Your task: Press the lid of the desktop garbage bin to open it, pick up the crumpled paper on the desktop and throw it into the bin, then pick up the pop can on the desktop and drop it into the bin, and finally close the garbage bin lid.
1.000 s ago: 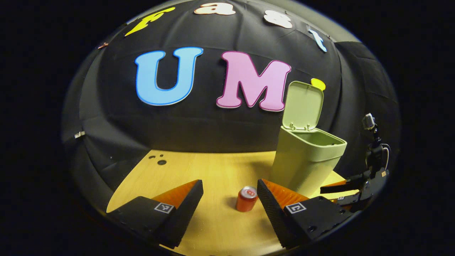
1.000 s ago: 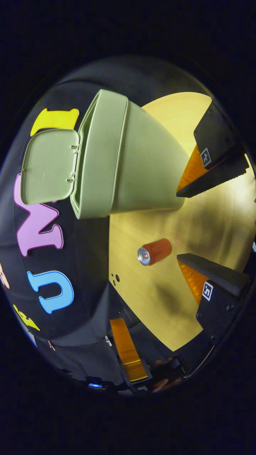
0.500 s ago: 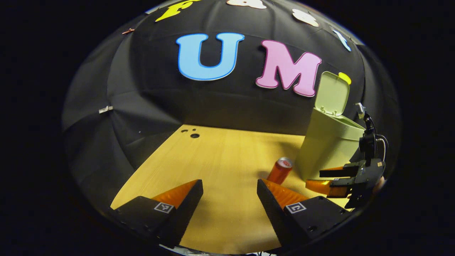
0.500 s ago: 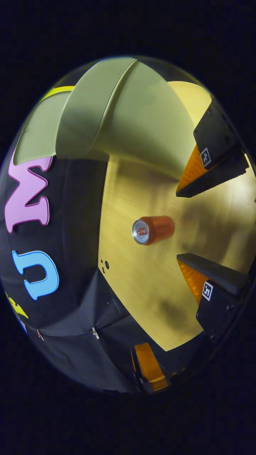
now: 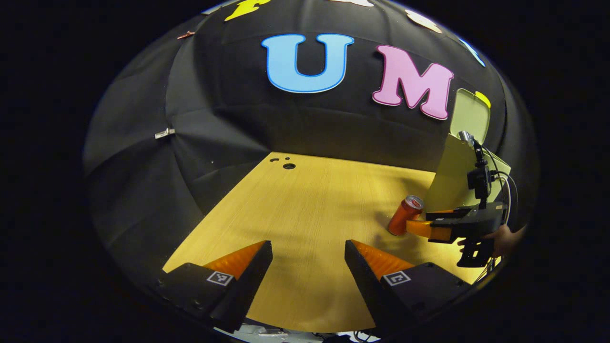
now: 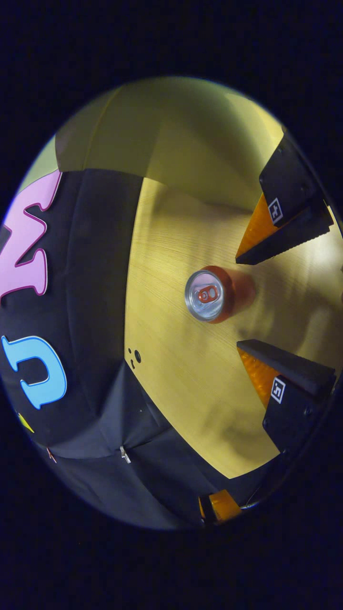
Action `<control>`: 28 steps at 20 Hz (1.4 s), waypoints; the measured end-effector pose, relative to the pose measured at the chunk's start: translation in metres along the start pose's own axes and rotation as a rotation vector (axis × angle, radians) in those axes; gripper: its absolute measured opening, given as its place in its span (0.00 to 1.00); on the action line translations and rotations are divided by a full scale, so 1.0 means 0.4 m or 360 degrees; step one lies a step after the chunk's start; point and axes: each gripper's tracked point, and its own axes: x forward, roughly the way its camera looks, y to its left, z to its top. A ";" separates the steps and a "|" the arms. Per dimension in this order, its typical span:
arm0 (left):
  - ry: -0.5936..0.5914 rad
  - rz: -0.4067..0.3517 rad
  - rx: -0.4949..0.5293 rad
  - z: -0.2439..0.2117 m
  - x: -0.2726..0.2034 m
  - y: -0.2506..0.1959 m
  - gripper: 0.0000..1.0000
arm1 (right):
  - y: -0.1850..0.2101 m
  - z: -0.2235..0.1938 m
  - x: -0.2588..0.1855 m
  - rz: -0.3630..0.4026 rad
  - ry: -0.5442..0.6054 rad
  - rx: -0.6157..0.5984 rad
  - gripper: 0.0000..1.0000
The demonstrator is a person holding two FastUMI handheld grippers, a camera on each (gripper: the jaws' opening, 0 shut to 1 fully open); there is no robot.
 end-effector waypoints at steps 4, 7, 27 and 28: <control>0.0016 0.0033 -0.0036 -0.002 0.016 0.014 0.98 | -0.032 0.012 0.055 -0.0054 0.0005 0.0046 1.00; 0.0025 0.0037 -0.0006 0.002 0.028 0.010 0.98 | -0.042 0.019 0.082 -0.0071 0.0016 0.0064 0.99; -0.0005 -0.0001 0.0057 -0.012 -0.017 -0.039 0.98 | 0.029 0.091 0.006 0.0022 -0.0070 -0.0157 0.83; -0.0017 -0.0008 0.0068 -0.010 -0.021 -0.041 0.98 | 0.042 0.106 -0.015 0.0036 -0.0094 -0.0165 0.83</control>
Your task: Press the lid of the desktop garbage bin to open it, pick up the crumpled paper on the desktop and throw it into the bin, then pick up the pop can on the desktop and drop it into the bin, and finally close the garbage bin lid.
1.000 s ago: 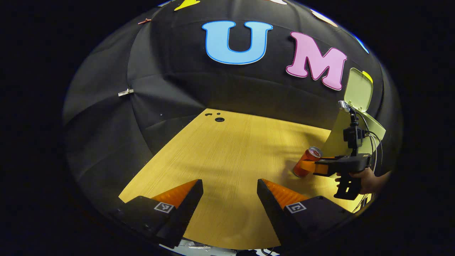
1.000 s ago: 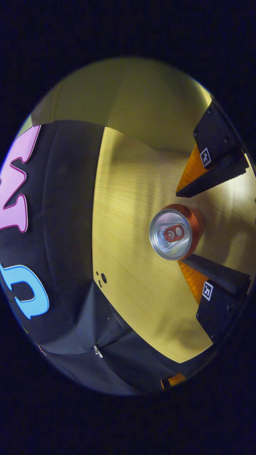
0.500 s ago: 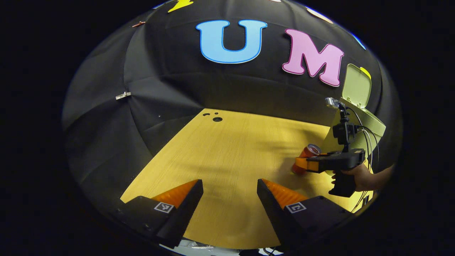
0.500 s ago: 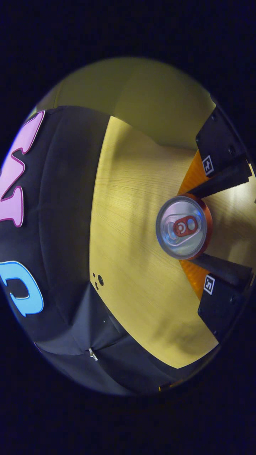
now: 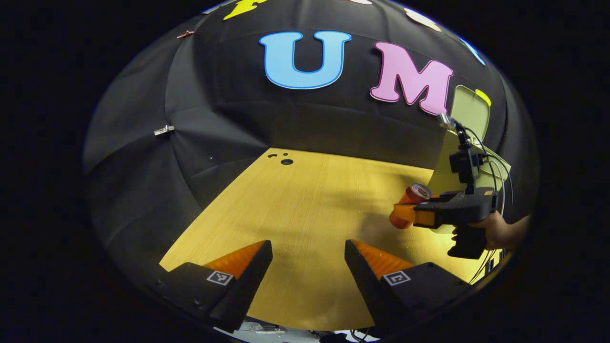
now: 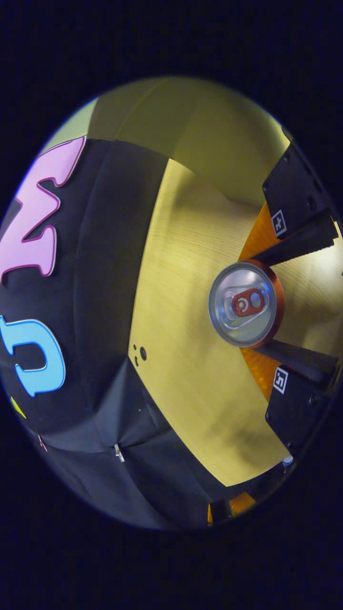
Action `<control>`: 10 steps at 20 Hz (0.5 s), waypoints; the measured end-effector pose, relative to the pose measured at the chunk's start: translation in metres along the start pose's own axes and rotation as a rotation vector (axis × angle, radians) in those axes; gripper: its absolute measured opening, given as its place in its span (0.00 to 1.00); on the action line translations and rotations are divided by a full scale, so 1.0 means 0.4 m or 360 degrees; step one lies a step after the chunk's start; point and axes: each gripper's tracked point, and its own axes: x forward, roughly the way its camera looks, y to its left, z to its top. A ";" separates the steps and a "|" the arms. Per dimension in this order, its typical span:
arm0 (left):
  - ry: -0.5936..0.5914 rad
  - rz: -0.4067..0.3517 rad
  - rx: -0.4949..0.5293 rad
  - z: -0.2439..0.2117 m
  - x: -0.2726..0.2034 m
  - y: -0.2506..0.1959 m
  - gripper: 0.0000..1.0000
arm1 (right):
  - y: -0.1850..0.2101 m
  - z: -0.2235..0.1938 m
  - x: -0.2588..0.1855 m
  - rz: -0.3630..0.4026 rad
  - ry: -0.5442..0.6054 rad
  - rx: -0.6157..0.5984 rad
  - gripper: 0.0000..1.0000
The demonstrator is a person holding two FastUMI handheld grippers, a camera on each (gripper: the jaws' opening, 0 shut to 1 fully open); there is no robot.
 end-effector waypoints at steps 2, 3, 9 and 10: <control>-0.0017 -0.0023 0.0013 -0.009 -0.016 -0.007 0.98 | 0.013 0.041 -0.045 0.0009 -0.0056 -0.0016 0.83; -0.0025 -0.0036 0.0019 -0.015 -0.024 -0.010 0.98 | 0.019 0.064 -0.069 0.0014 -0.0086 -0.0025 0.83; -0.0060 -0.0113 0.0063 -0.047 -0.059 -0.029 0.98 | 0.044 0.190 -0.227 0.0027 -0.0279 -0.0033 0.83; -0.0067 -0.0125 0.0074 -0.050 -0.061 -0.030 0.98 | 0.046 0.206 -0.249 0.0023 -0.0303 -0.0019 0.83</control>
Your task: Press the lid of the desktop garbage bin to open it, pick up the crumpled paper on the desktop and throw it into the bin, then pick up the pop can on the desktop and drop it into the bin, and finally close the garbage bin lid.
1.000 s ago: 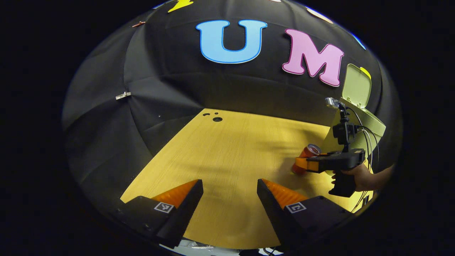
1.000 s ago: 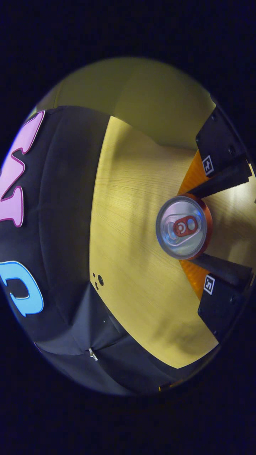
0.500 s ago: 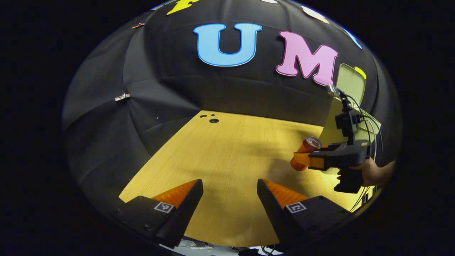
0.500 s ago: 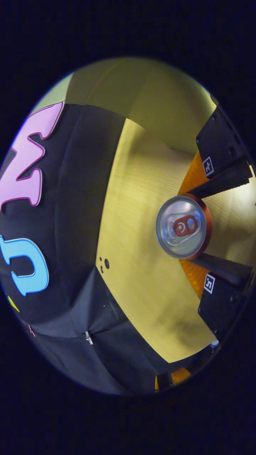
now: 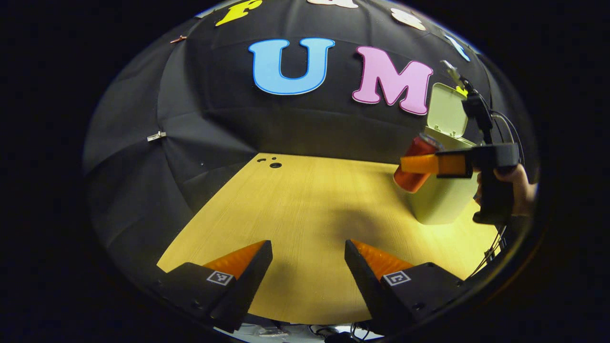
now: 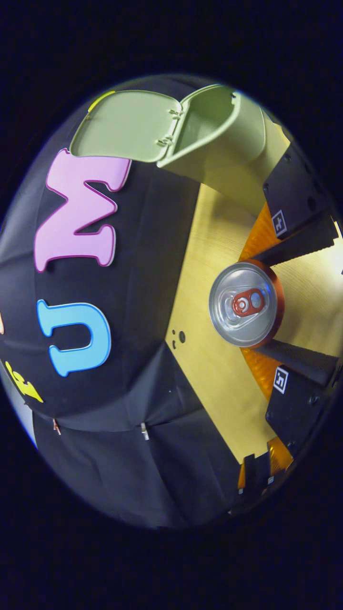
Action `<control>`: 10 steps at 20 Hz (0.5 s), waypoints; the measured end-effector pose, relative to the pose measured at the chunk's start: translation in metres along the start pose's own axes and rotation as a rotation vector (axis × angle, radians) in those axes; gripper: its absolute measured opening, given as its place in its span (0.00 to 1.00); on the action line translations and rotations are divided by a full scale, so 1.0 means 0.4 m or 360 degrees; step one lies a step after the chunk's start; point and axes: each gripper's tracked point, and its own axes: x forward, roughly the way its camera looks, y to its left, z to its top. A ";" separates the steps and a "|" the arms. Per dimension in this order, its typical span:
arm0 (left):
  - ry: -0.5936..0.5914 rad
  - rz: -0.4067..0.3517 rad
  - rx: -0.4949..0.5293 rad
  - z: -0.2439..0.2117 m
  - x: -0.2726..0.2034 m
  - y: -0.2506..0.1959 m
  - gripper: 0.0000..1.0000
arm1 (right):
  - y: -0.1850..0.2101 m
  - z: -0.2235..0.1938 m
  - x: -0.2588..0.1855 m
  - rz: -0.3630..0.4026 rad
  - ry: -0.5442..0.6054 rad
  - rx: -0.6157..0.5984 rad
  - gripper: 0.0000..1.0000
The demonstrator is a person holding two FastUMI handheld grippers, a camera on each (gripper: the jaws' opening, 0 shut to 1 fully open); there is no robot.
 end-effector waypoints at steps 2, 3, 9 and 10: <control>-0.0016 -0.0030 0.0020 0.002 -0.009 -0.009 0.98 | -0.005 0.046 -0.033 -0.0014 -0.0056 0.0031 0.83; -0.0022 -0.0048 0.0029 0.001 -0.009 -0.014 0.98 | -0.014 0.071 -0.050 -0.0030 -0.0086 0.0041 0.83; -0.0059 -0.0142 0.0071 0.024 0.000 -0.036 0.98 | -0.093 0.177 -0.158 -0.0158 -0.0250 0.0093 0.83; -0.0068 -0.0157 0.0079 0.030 0.003 -0.040 0.98 | -0.112 0.193 -0.175 -0.0190 -0.0279 0.0100 0.82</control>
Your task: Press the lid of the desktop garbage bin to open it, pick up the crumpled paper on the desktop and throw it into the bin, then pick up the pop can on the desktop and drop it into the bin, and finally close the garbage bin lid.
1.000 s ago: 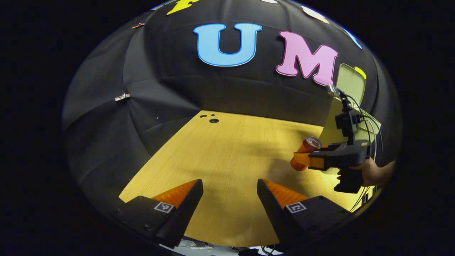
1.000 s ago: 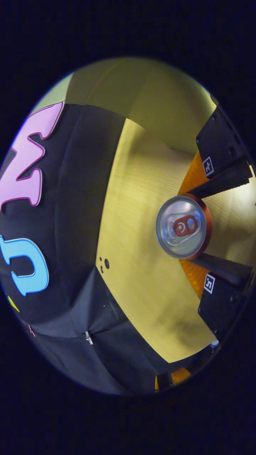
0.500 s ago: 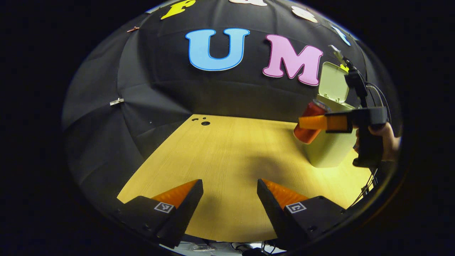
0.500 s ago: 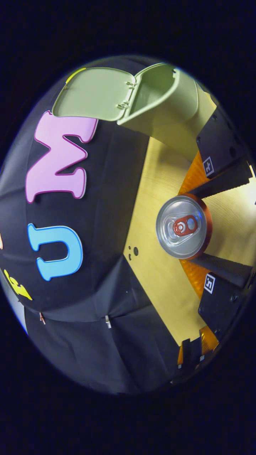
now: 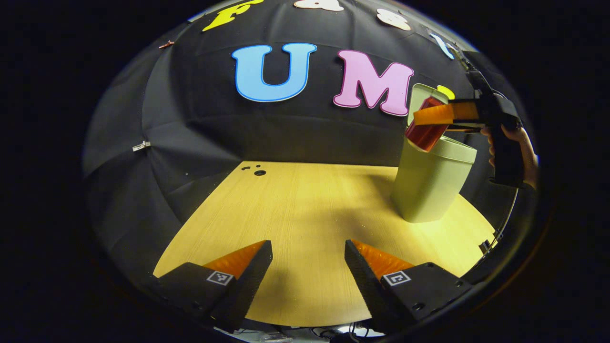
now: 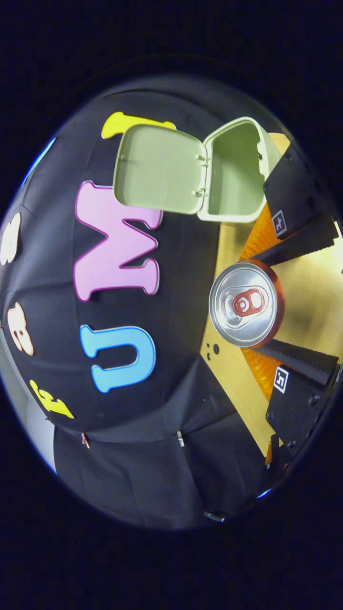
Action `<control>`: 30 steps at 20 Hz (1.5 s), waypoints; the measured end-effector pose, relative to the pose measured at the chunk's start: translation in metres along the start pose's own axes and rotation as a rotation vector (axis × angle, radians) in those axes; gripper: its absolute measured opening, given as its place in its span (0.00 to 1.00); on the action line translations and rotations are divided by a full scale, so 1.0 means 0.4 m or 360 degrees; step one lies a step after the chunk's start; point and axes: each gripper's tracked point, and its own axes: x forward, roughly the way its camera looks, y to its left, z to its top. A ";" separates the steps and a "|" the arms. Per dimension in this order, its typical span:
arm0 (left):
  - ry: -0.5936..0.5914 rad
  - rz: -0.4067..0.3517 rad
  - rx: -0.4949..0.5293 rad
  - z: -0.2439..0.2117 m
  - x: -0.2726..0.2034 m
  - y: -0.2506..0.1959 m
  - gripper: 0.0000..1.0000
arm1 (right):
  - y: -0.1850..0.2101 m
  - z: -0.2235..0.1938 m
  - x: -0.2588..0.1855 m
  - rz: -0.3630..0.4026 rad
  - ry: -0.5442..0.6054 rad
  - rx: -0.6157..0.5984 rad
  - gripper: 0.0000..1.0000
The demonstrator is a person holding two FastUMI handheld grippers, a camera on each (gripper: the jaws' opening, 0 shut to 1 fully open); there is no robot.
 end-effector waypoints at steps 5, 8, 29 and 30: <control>-0.0036 -0.0070 0.0049 0.024 0.002 -0.024 0.98 | -0.122 0.084 -0.056 -0.0175 -0.0114 0.0034 0.82; -0.0038 -0.0108 0.0003 0.027 -0.003 -0.042 0.98 | -0.194 0.129 -0.080 -0.0272 -0.0168 0.0044 0.82; 0.0097 0.0137 -0.0047 -0.002 0.023 -0.078 0.98 | -0.456 0.075 0.074 -0.0383 -0.0057 0.0069 0.85; 0.0102 0.0135 -0.0039 -0.002 0.025 -0.084 0.98 | -0.468 0.078 0.072 -0.0398 -0.0068 0.0057 0.85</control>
